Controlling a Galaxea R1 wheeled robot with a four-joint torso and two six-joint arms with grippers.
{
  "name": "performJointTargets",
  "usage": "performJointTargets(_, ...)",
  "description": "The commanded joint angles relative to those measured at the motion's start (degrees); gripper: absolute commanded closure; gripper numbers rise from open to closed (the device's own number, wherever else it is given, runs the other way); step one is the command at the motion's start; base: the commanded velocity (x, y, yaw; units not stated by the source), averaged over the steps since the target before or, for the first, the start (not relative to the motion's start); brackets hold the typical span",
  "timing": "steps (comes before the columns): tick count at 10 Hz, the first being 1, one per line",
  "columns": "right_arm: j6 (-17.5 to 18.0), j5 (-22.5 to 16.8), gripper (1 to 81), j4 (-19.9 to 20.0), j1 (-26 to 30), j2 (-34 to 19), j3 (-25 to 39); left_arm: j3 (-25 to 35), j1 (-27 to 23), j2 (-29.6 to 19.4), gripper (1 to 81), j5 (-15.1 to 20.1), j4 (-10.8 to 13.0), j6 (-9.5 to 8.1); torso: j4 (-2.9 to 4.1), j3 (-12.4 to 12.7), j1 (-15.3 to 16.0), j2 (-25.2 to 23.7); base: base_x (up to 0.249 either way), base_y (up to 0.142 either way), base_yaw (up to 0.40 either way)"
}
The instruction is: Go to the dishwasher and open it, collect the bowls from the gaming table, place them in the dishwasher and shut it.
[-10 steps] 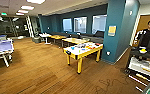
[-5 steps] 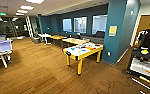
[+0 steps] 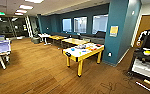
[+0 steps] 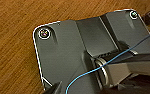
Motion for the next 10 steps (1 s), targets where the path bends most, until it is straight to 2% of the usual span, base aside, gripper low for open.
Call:
performJointTargets(1, -0.2, -2.4, 1.0, -0.1, 2.9, -0.2, -0.2, 0.0, -2.9, 0.3, 1.0, 2.8, -0.2, 0.18, 0.0, 0.0, 0.0, 0.0, 0.135, 0.0, 0.0)
performJointTargets(10, -0.2, -2.5, 1.0, -0.1, 3.0, -0.2, -0.7, 0.0, -2.9, 0.2, 1.0, 2.8, -0.1, 0.27, 0.0, 0.0, 0.0, 0.0, 0.134, 0.0, 0.0)
